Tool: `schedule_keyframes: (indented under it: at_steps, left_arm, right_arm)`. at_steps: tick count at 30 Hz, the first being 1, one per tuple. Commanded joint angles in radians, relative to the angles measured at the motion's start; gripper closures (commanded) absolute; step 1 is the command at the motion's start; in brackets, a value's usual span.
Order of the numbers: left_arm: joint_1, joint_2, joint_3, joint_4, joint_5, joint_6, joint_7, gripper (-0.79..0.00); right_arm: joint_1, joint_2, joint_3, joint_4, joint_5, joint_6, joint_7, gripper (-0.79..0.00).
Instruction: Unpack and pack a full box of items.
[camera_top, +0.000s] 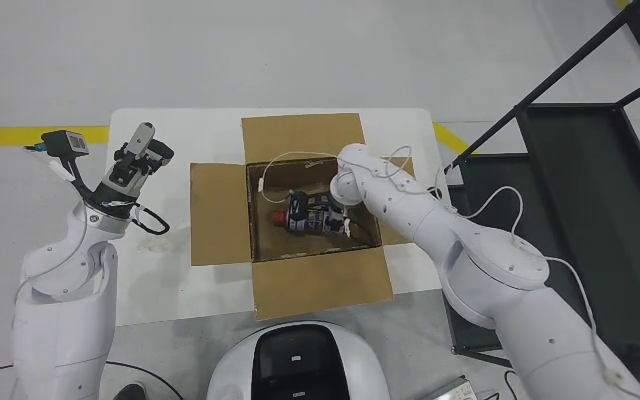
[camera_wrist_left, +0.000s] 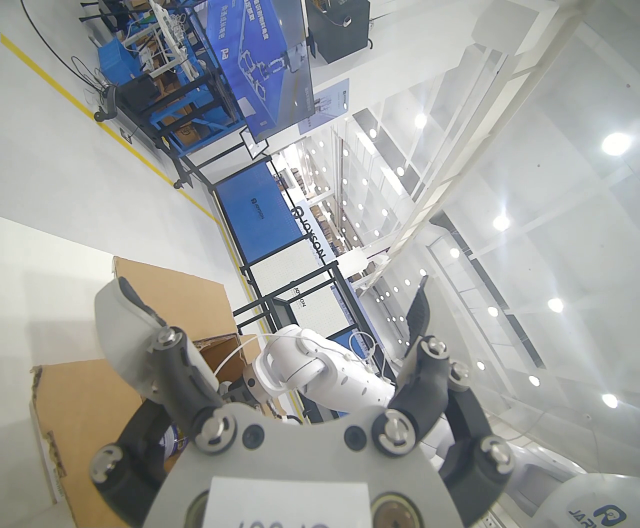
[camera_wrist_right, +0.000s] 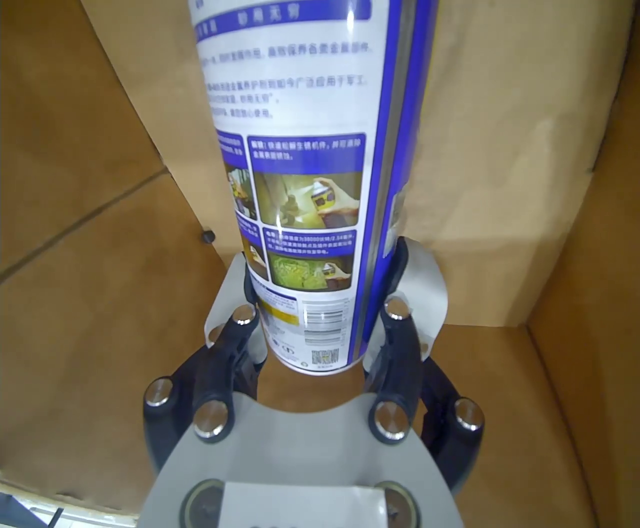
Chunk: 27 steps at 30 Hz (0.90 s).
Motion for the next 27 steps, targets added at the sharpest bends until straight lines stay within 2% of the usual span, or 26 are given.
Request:
schedule_keyframes:
  at_steps: [1, 2, 3, 4, 5, 6, 17, 21, 27]
  left_arm:
    - [0.000, 0.000, 0.000, 0.000, 0.000, 0.000, 0.000, -0.785]
    - [0.000, 0.000, 0.000, 0.000, 0.000, 0.000, 0.000, -0.785]
    - [0.000, 0.000, 0.000, 0.000, 0.000, 0.000, 0.000, -0.785]
    - [0.000, 0.000, 0.000, 0.000, 0.000, 0.000, 0.000, -0.785]
    - [0.000, 0.000, 0.000, 0.000, 0.000, 0.000, 0.000, -0.785]
    - [0.000, 0.000, 0.000, 0.000, 0.000, 0.000, 0.000, -0.785]
    - [0.000, 0.000, 0.000, 0.000, 0.000, 0.000, 0.000, -0.785]
    - [0.000, 0.000, 0.000, 0.000, 0.000, 0.000, 0.000, -0.785]
    - [0.000, 0.000, 0.000, 0.000, 0.000, 0.000, 0.000, -0.785]
  right_arm:
    - [-0.007, 0.015, 0.005, -0.022, 0.000, 0.006, 0.006, 0.000]
    - [-0.011, 0.024, 0.008, -0.036, 0.000, 0.010, 0.010, 0.000]
    - [-0.017, 0.036, 0.012, -0.059, 0.002, 0.015, 0.015, -0.049]
    - [-0.022, 0.045, 0.009, -0.080, -0.003, 0.017, 0.017, -0.302]
    - [-0.025, 0.051, 0.006, -0.095, -0.006, 0.019, 0.018, -0.711]
    - [-0.029, 0.064, 0.008, -0.118, 0.001, 0.023, 0.023, -0.785]
    - [-0.067, 0.139, 0.056, -0.324, 0.028, 0.081, 0.063, -0.785]
    - [-0.091, 0.140, 0.056, -0.370, 0.022, 0.105, 0.057, -0.785]
    - [-0.107, 0.117, 0.053, -0.358, 0.039, 0.139, 0.026, -0.785]
